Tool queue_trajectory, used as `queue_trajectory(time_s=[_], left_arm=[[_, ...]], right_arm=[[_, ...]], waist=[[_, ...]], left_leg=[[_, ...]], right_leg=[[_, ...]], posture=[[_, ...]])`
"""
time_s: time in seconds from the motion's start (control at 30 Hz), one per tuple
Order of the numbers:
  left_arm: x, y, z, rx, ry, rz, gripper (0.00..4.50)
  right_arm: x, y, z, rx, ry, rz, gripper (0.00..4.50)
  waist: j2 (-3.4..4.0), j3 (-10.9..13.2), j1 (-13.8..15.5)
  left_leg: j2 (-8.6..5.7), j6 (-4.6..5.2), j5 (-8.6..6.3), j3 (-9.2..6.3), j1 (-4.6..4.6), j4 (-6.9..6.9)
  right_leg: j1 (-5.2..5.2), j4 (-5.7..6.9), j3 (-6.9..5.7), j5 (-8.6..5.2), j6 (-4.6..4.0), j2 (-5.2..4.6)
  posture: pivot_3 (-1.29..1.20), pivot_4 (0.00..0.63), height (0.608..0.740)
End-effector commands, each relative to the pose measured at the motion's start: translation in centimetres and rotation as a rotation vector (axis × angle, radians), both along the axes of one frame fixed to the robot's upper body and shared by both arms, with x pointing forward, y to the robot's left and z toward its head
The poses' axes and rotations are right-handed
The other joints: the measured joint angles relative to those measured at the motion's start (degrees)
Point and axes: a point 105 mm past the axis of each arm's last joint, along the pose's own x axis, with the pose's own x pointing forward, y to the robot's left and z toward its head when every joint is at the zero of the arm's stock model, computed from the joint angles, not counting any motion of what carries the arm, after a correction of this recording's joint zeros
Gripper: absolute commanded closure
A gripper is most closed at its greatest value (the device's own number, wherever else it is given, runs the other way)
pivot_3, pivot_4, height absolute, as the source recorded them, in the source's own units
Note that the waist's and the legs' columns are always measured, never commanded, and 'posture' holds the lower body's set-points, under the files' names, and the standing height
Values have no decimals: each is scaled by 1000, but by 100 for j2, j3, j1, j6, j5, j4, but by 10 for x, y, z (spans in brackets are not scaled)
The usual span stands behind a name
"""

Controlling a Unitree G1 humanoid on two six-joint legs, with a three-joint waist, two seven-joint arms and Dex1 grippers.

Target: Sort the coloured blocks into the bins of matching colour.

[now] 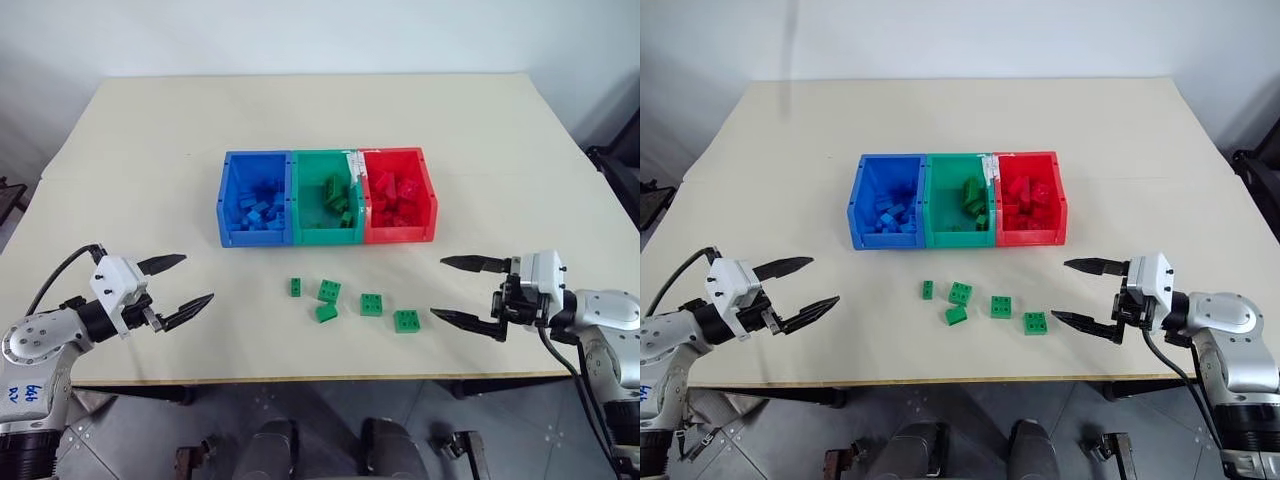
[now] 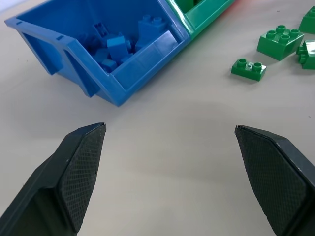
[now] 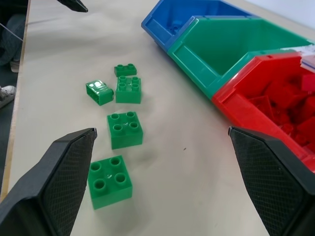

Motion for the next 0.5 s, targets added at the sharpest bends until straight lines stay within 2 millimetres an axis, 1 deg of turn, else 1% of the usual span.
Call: queue_trajectory(time_s=[0.03,0.17,0.23,0.3,0.37,0.5], left_arm=[[-1,-4,9,14,-29,-12,55],[-1,-25,12,-34,-13,-94,55],[-4,-44,12,-20,-16,-195,55],[-8,-73,12,-42,-15,-330,55],[-11,-97,10,-38,-8,-446,55],[-17,-123,1,11,4,-598,55]], right_arm=[[0,-1,5,0,-41,-3,0],[-3,-17,7,-8,-49,-66,0],[-8,-35,7,-24,-54,-134,0],[-21,-64,1,-66,-28,-223,0],[-32,-81,-5,-94,6,-280,0],[-40,-91,-19,-148,51,-300,0]], waist=[[0,0,-2],[0,0,29],[0,0,79],[2,1,150],[2,1,207],[3,1,117]], left_leg=[[0,0,0,0,0,0],[0,0,-1,0,0,0],[0,1,-2,1,-1,2],[-2,2,-4,4,-1,4],[-10,4,-5,11,-6,8],[-20,4,-7,18,0,10]], right_leg=[[0,0,0,0,0,0],[-1,1,0,0,0,0],[0,0,1,0,1,0],[0,-1,1,0,1,-1],[7,-2,-2,1,2,-2],[11,-12,0,2,4,7]], posture=[[0,150,740],[0,150,740],[0,150,740],[0,150,740],[0,150,740],[0,150,740]])
